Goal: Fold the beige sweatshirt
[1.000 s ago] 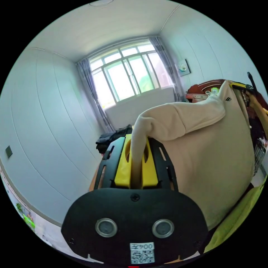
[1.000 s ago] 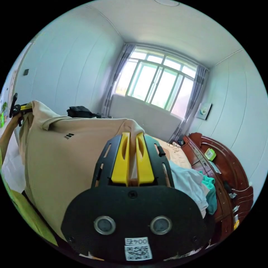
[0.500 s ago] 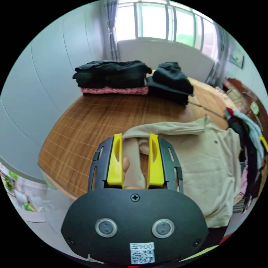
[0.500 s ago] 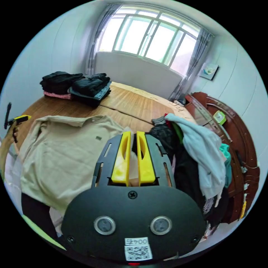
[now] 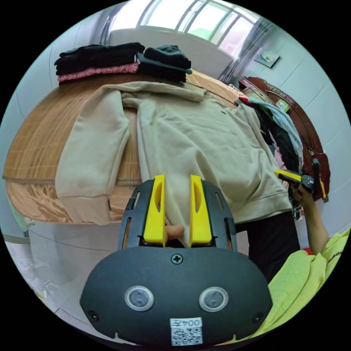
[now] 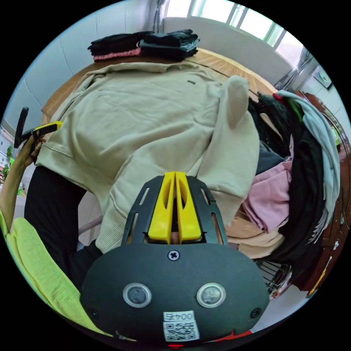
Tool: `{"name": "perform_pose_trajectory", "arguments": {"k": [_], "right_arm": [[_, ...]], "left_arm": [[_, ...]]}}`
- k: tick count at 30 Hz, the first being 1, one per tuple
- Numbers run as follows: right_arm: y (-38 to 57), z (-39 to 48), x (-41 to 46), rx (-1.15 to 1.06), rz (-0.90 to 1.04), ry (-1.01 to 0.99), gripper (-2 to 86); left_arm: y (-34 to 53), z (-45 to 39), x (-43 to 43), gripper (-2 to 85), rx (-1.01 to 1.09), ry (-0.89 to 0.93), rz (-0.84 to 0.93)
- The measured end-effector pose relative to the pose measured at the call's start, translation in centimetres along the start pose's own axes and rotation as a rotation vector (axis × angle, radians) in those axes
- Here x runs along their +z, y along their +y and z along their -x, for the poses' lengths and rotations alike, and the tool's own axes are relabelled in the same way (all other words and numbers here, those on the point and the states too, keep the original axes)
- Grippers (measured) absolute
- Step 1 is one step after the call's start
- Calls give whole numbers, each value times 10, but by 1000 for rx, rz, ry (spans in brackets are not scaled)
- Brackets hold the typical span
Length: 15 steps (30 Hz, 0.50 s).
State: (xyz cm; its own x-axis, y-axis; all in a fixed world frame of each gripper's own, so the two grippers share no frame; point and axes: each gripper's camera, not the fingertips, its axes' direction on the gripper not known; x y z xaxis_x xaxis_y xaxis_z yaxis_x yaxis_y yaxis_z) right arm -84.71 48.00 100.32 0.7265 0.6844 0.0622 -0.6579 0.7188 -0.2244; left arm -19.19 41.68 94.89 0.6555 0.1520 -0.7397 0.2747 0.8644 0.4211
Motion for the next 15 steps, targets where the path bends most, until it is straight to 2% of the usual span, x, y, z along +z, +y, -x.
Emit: {"name": "perform_pose_trajectory", "arguments": {"k": [3,10,13,15], "right_arm": [[-7,-12,27,2,100,-39,40],[-19,-33,26,-36,121,11,33],[-16,-58,17,-2,83,-32,23],[-2,-95,-2,109,2,-160,20]], "left_arm": [[4,-4,24,69,38,-86,32],[12,-21,50,58,113,-191,-10],[9,-19,57,65,105,-183,3],[10,-11,59,73,81,-148,-8]]}}
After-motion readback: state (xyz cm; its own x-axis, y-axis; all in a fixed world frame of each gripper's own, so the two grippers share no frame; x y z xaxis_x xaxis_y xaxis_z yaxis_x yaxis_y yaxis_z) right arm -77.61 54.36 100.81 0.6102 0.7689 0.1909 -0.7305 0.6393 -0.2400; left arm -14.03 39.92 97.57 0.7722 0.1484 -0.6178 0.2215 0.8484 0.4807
